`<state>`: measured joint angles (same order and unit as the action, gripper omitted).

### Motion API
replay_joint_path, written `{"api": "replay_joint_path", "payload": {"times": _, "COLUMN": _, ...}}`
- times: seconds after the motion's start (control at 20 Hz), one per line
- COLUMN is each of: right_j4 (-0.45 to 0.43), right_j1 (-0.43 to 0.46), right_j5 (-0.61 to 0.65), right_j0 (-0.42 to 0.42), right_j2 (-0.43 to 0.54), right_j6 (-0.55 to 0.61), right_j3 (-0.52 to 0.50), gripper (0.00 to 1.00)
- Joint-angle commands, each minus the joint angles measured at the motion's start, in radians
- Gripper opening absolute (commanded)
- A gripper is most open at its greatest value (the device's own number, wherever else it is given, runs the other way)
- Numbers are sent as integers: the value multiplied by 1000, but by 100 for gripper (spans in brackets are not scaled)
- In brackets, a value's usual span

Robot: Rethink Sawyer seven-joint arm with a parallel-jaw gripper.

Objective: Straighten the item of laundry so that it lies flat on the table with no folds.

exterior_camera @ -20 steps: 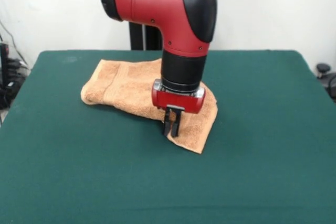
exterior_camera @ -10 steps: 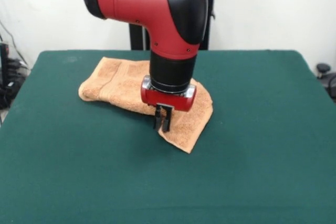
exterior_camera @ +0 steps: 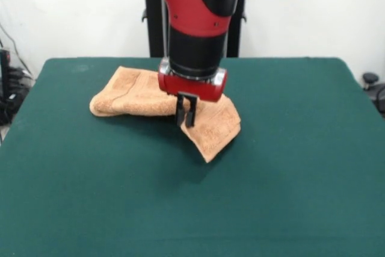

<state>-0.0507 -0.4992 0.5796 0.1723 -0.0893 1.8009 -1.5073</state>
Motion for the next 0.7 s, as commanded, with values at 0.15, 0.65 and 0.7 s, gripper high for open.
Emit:
{"api": "replay_joint_path", "payload": {"times": 0.15, "right_j4": -17, "right_j1": -19, "right_j5": 88, "right_j0": -27, "right_j2": 76, "right_j6": 55, "right_j3": -57, "gripper": 0}}
{"api": "replay_joint_path", "payload": {"times": 0.65, "right_j4": 2, "right_j1": 24, "right_j5": 36, "right_j0": -65, "right_j2": 66, "right_j6": 132, "right_j3": -49, "gripper": 0}}
{"api": "replay_joint_path", "payload": {"times": 0.7, "right_j4": 5, "right_j1": 24, "right_j5": 37, "right_j0": -68, "right_j2": 65, "right_j6": 137, "right_j3": -50, "gripper": 0}}
